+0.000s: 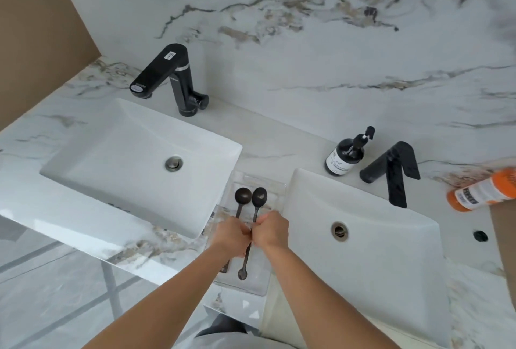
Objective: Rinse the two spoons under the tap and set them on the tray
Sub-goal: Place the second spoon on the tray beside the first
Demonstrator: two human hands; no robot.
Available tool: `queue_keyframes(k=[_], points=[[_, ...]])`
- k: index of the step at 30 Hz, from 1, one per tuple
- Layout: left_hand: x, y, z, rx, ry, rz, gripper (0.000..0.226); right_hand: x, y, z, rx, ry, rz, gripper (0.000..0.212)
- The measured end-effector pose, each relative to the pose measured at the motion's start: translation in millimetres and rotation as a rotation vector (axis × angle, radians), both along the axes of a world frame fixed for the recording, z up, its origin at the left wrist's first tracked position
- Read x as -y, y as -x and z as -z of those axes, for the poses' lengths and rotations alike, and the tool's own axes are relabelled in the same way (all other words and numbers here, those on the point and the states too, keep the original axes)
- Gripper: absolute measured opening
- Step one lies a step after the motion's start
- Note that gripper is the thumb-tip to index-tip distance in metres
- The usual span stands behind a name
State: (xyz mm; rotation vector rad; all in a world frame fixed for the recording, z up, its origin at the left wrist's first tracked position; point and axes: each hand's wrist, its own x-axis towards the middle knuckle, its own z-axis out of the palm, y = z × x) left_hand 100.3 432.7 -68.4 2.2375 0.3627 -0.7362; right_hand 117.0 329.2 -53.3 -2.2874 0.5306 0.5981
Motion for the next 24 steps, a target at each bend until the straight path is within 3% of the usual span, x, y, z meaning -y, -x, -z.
queue_keyframes(k=[3,8,10,13,16,18,20,23,24], points=[[4,-8,1,-0.05,-0.138,0.153,0.033,-12,1,4,-0.022,0.038,0.082,0.017],[4,-17,12,-0.108,-0.154,0.27,0.036,-18,-8,14,-0.082,-0.004,0.236,0.017],[5,-19,16,-0.114,-0.172,0.327,0.037,-19,-10,16,-0.102,0.025,0.155,0.012],[6,-22,19,-0.091,-0.21,0.386,0.035,-20,-12,20,-0.114,0.094,0.056,0.022],[7,-24,21,-0.055,-0.22,0.372,0.032,-20,-16,23,-0.119,0.065,0.107,0.007],[6,-24,24,-0.028,-0.221,0.327,0.03,-20,-18,26,-0.116,0.012,0.217,0.026],[6,-24,27,-0.002,-0.222,0.295,0.027,-20,-20,29,-0.104,0.009,0.262,0.028],[5,-22,32,0.047,-0.198,0.265,0.022,-20,-21,27,-0.124,0.053,0.133,0.013],[5,-22,33,0.065,-0.192,0.258,0.022,-20,-20,28,-0.107,0.09,0.086,0.018]])
